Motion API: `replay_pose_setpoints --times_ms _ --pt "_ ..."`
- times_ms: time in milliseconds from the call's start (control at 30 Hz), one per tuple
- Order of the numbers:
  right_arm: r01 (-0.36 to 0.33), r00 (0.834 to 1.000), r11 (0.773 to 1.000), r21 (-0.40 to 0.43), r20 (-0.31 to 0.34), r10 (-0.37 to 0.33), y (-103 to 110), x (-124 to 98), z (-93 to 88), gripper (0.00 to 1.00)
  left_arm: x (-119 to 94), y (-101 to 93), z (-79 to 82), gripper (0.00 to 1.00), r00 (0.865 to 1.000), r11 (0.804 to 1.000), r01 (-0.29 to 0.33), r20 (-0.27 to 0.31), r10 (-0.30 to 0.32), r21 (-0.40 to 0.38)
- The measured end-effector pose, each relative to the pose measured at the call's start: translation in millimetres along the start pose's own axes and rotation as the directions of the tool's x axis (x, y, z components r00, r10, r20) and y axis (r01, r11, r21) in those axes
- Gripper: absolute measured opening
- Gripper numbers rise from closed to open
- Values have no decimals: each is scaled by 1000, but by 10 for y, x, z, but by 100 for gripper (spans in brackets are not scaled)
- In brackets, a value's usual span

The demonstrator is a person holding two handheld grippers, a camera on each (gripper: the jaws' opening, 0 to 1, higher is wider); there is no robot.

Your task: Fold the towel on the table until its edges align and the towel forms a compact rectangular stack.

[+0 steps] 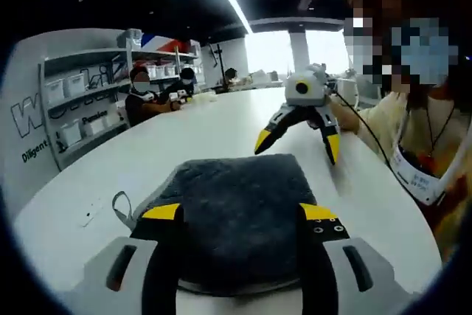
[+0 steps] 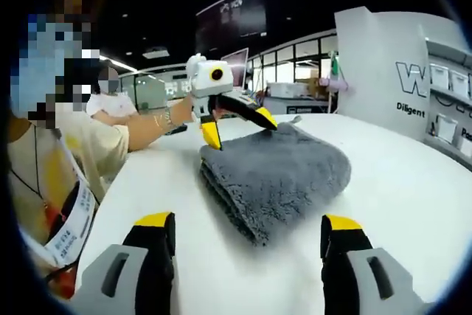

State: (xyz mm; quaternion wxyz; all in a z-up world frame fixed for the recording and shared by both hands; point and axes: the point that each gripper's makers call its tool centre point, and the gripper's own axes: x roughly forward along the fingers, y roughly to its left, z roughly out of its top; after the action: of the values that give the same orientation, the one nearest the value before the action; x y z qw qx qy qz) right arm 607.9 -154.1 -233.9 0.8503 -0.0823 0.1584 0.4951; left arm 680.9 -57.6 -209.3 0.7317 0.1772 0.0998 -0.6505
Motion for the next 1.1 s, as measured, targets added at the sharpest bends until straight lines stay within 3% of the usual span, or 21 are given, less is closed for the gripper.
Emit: replay_pose_setpoints --times_ms 167,367,633,767,867,933,1033,1100 --pt "3 1000 1000 -5 2 -3 1 -8 8 81 103 -16 -116 69 1000 1000 0 16 0 -30" --pt "-6 1000 1000 -2 -6 6 27 6 -16 81 172 1 -214 65 1000 999 -13 16 13 -41" --pt "-6 1000 1000 -6 -18 6 24 11 -38 81 195 28 -238 64 999 998 -34 10 34 -47" --pt "-7 1000 1000 -5 -21 7 28 12 -48 81 138 18 -140 67 999 999 -48 24 48 -15" --pt "-5 1000 1000 -9 -20 5 31 4 -41 81 22 69 104 71 992 997 -74 104 74 -4" --pt "-7 1000 1000 -9 -19 7 39 3 -39 81 -76 63 197 72 990 997 -79 119 77 7" --pt "-11 1000 1000 -9 -19 11 54 3 -39 81 -131 53 214 76 989 998 -65 131 66 -13" --pt "-12 1000 1000 -8 -21 11 58 5 -43 81 -109 28 121 77 992 998 -50 112 54 -34"
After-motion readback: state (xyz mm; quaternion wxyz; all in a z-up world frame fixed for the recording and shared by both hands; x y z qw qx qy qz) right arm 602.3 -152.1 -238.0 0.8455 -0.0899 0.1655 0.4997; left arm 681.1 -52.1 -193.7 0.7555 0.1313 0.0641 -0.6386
